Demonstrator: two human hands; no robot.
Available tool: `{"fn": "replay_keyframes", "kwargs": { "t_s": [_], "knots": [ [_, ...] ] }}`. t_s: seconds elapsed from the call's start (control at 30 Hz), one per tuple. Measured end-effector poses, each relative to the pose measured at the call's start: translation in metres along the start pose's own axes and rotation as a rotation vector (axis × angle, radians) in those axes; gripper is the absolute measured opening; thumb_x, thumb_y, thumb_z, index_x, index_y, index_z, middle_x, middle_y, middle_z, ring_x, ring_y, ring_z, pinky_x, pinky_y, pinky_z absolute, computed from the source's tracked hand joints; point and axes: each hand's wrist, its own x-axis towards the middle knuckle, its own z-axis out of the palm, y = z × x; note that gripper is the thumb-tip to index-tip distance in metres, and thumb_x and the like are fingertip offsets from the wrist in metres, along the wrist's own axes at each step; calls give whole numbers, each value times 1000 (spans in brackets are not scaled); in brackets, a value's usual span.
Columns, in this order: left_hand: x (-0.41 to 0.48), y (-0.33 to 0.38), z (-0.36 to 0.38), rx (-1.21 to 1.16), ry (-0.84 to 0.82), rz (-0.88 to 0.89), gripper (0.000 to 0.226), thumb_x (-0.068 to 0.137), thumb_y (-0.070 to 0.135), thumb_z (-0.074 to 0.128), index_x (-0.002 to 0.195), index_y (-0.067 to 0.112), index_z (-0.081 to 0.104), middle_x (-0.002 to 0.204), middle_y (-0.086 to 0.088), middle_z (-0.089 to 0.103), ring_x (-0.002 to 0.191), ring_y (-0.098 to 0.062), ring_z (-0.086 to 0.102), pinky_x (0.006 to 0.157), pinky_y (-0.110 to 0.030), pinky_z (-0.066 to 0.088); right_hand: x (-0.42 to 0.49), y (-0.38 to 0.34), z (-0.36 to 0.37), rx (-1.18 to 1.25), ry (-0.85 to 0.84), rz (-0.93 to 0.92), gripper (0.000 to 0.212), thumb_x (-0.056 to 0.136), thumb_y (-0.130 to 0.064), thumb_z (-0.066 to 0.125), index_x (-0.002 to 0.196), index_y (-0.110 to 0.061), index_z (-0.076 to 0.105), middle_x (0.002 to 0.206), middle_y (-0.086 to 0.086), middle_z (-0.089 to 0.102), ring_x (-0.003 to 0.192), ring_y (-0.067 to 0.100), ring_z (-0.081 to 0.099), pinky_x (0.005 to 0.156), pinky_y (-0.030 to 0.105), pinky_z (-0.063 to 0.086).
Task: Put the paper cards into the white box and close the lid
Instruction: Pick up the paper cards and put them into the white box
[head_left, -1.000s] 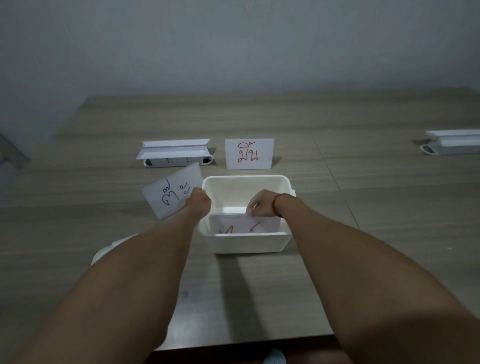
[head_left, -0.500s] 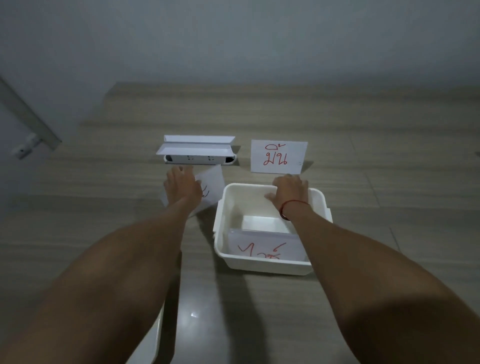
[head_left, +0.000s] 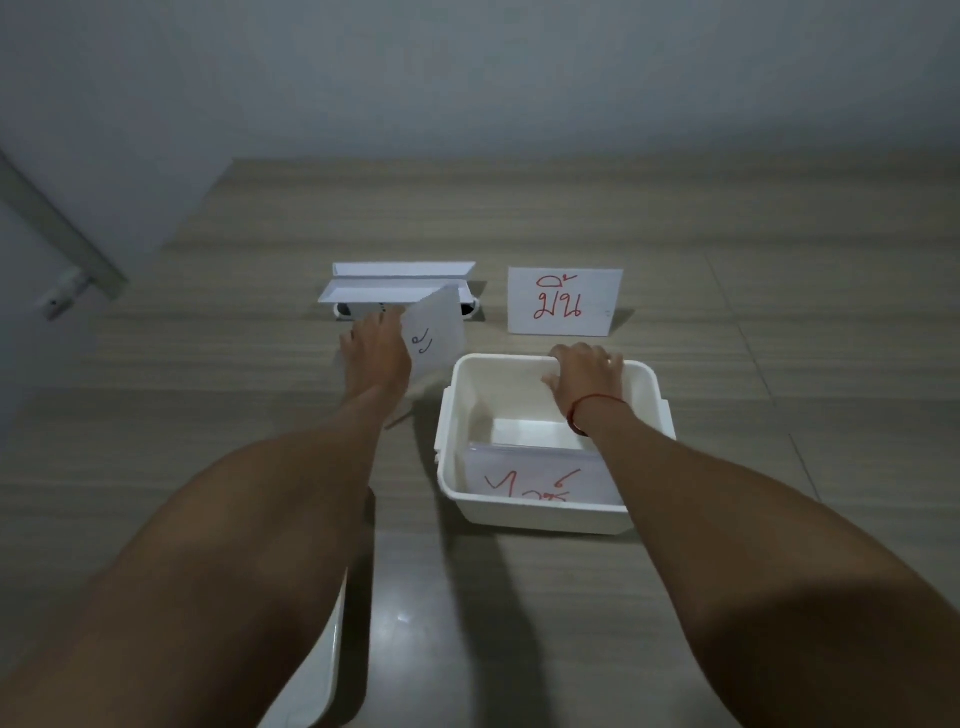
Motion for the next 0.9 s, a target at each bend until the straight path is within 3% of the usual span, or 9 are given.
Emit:
{"fn": "replay_keyframes", "kwargs": {
  "t_s": [0.2, 0.37, 0.53, 0.67, 0.8, 0.9],
  "knots": [
    [14, 26, -64, -114, 236, 162, 36, 96, 8, 35, 128, 9, 52, 123, -16, 58, 115, -35, 50, 96, -39, 32, -19, 20, -32, 36, -16, 128, 40, 92, -30, 57, 128, -16, 49, 130, 9, 56, 122, 28, 48, 103, 40, 32],
    [4, 70, -88, -292, 309, 321, 35, 102, 23, 31, 122, 9, 57, 114, -15, 64, 109, -32, 54, 93, -35, 28, -37, 40, -54, 92, -72, 311, 39, 92, -18, 53, 130, -14, 47, 135, 12, 50, 128, 30, 44, 104, 43, 34],
    [-43, 90, -64, -273, 209, 535, 31, 101, 26, 36, 109, 10, 61, 100, -11, 66, 94, -31, 58, 86, -38, 37, -60, 54, -51, 283, -200, 434, 42, 92, -2, 45, 134, 1, 45, 140, 22, 48, 129, 38, 49, 104, 41, 42],
    [-73, 90, -38, -231, 60, 578, 33, 103, 29, 28, 108, 13, 57, 99, -3, 61, 86, -18, 48, 88, -32, 35, -75, 59, -47, 292, -194, 440, 38, 90, 0, 46, 128, 2, 53, 134, 23, 54, 123, 38, 55, 97, 39, 47],
    [-94, 86, -15, -153, -107, 603, 25, 102, 23, 31, 106, 13, 54, 103, -7, 64, 95, -27, 57, 88, -38, 40, -78, 61, -46, 311, -177, 458, 38, 93, -1, 42, 130, 2, 52, 135, 22, 54, 123, 38, 54, 98, 40, 46],
    [-106, 80, -1, -58, -348, 601, 21, 97, 12, 35, 111, 13, 51, 110, -12, 63, 101, -33, 57, 85, -41, 41, -79, 59, -44, 318, -149, 468, 38, 94, -1, 39, 129, 1, 53, 135, 22, 53, 123, 38, 54, 99, 40, 45]
  ]
}}
